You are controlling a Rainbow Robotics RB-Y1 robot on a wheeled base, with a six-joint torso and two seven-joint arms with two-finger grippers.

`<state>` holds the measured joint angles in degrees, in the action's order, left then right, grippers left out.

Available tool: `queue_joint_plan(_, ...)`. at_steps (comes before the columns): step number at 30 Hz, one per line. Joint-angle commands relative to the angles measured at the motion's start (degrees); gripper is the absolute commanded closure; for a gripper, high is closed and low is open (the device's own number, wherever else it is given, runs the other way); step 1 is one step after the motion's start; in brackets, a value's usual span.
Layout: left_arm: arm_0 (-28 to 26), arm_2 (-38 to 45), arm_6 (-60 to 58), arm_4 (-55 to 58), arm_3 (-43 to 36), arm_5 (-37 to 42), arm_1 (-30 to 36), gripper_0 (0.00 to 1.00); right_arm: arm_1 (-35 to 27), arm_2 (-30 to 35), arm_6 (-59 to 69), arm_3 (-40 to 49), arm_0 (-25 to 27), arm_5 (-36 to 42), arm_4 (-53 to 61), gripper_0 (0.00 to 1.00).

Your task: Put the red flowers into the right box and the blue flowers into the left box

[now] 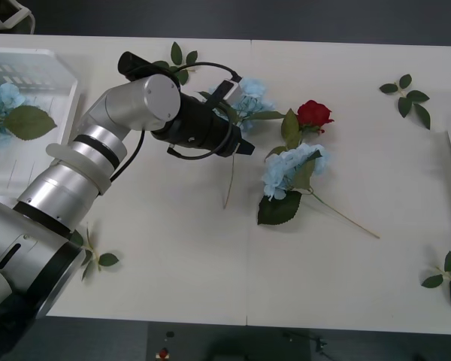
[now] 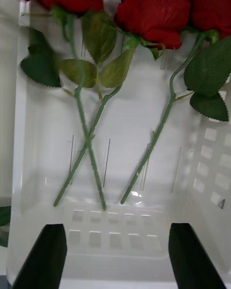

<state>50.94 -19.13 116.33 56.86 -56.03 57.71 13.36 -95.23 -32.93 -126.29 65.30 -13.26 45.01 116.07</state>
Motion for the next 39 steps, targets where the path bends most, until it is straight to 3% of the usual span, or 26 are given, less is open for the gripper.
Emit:
queue_joint_plan(1,1.4,-5.6,-8.8,-1.6,-2.3,-5.1,0.3,0.00,-0.8,0.2,-3.2,1.5,-0.6,3.2,4.2,0.00)
queue_joint_plan(5,1.4,-9.7,-13.4,-3.9,-2.3,-8.7,0.2,0.00,1.5,0.2,-10.9,7.5,-0.8,7.6,9.7,0.00)
queue_joint_plan(9,1.4,-11.0,-16.1,-7.0,-2.4,-8.8,-0.3,0.00,7.9,0.2,-27.2,14.7,-2.9,4.9,10.2,0.00)
queue_joint_plan(12,1.4,-11.5,-16.5,-8.3,-2.4,-8.8,-0.5,0.29,14.3,0.2,-28.7,17.1,-5.2,2.1,8.3,0.00)
queue_joint_plan(15,1.4,-11.9,-16.8,-8.7,-2.3,-9.0,-0.4,0.93,23.0,0.0,-28.7,18.6,-8.4,-1.4,1.6,0.00)
queue_joint_plan(16,1.4,-11.9,-16.8,-8.7,-2.3,-9.0,-0.4,1.00,24.1,-0.1,-28.7,18.9,-8.9,-2.0,0.4,0.00)
queue_joint_plan(22,1.4,-11.9,-17.4,-8.0,-2.4,-10.5,-0.1,1.00,33.0,-4.0,-28.7,19.2,-14.3,-4.8,-9.7,0.00)
queue_joint_plan(27,1.3,-11.6,-17.8,-5.0,-5.1,-12.0,2.6,1.00,34.5,-9.7,-28.7,19.3,-17.9,-6.9,-11.5,0.00)
queue_joint_plan(33,-2.1,-8.9,-18.2,0.6,-13.9,-11.6,9.7,1.00,34.8,-15.8,-28.7,19.4,-19.9,-11.6,-11.3,0.00)
queue_joint_plan(39,-9.4,5.2,-18.0,1.9,-29.7,2.6,17.1,1.00,36.5,-17.1,-28.7,17.6,-19.9,-12.3,-11.5,0.00)
